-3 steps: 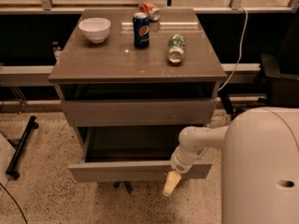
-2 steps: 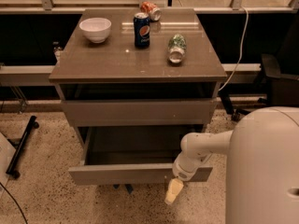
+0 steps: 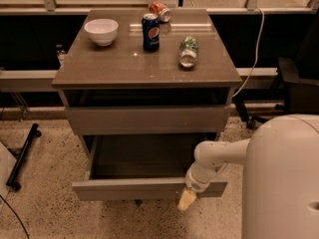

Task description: Open middle drawer

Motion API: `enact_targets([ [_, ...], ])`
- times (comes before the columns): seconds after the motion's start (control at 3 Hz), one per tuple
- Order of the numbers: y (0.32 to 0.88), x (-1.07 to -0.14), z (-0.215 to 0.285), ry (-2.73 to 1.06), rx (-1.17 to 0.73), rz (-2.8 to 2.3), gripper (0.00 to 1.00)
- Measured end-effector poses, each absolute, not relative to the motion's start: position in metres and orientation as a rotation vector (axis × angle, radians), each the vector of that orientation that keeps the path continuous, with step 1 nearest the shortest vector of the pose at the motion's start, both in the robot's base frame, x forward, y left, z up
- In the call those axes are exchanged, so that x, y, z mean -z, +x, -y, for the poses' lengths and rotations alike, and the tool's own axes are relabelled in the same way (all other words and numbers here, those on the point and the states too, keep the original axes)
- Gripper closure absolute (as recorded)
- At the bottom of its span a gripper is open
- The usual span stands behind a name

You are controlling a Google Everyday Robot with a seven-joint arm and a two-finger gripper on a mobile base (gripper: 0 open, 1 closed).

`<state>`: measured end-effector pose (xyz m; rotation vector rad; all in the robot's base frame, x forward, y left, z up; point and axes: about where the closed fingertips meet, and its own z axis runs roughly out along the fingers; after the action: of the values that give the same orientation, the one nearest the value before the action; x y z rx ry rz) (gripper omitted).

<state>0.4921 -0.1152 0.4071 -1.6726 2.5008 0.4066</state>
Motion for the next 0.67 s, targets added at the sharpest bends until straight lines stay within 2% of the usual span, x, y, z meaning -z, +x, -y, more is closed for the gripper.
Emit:
enact_targets([
  [0.33,0.4921,-0.4092,0.1152,-1.673,-0.407,-2.501,0.03],
  [0.67,0.4921,-0.4098,0.1152,-1.672,-0.407,-2.501,0.0],
])
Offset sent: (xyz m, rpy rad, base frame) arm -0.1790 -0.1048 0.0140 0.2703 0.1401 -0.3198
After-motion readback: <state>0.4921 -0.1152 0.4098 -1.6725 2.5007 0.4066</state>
